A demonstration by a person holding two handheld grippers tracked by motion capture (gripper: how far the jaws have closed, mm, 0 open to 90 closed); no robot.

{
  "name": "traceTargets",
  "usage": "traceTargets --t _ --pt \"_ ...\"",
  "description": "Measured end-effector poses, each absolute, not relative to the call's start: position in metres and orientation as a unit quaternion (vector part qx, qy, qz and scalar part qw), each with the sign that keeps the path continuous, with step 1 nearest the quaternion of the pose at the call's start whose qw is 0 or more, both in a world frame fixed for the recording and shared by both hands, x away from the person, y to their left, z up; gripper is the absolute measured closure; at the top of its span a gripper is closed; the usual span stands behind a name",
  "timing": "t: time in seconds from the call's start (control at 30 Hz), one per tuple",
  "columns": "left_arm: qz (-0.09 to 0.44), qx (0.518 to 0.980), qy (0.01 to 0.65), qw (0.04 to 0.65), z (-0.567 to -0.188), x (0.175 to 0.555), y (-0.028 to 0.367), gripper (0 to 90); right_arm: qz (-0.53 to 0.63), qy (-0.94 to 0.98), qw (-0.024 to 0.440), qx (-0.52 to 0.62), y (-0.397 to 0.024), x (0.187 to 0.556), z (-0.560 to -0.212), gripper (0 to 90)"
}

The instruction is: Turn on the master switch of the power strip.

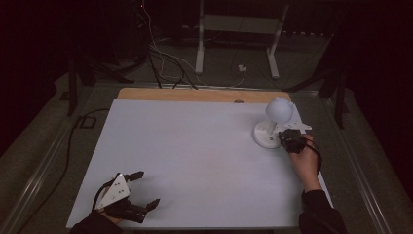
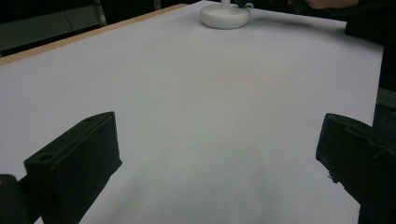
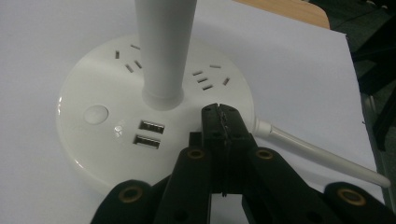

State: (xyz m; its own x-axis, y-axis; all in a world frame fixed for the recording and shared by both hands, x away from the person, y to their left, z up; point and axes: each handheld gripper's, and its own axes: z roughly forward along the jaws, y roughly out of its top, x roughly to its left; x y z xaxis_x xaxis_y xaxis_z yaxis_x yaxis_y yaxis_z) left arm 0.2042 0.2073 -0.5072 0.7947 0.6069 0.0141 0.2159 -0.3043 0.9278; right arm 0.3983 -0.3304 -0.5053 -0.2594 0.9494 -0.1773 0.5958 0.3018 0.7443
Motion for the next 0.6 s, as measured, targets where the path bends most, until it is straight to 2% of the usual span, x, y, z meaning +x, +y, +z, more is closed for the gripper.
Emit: traceTargets --t 0.13,0.3,0.6 --pt "0.186 0.786 0.262 0.528 -0.507 0.204 0.207 0.1 0.298 0.737 0.309 0.522 -0.333 0.397 -0.505 90.0" --pt "0.188 0.787 0.26 0.527 -0.506 0.204 0.208 0.1 0.312 0.732 0.327 0.51 -0.332 0.393 -0.506 89.9" --pt "0.189 0.786 0.26 0.528 -0.506 0.204 0.208 0.1 0.329 0.723 0.325 0.514 -0.331 0.388 -0.495 85.8"
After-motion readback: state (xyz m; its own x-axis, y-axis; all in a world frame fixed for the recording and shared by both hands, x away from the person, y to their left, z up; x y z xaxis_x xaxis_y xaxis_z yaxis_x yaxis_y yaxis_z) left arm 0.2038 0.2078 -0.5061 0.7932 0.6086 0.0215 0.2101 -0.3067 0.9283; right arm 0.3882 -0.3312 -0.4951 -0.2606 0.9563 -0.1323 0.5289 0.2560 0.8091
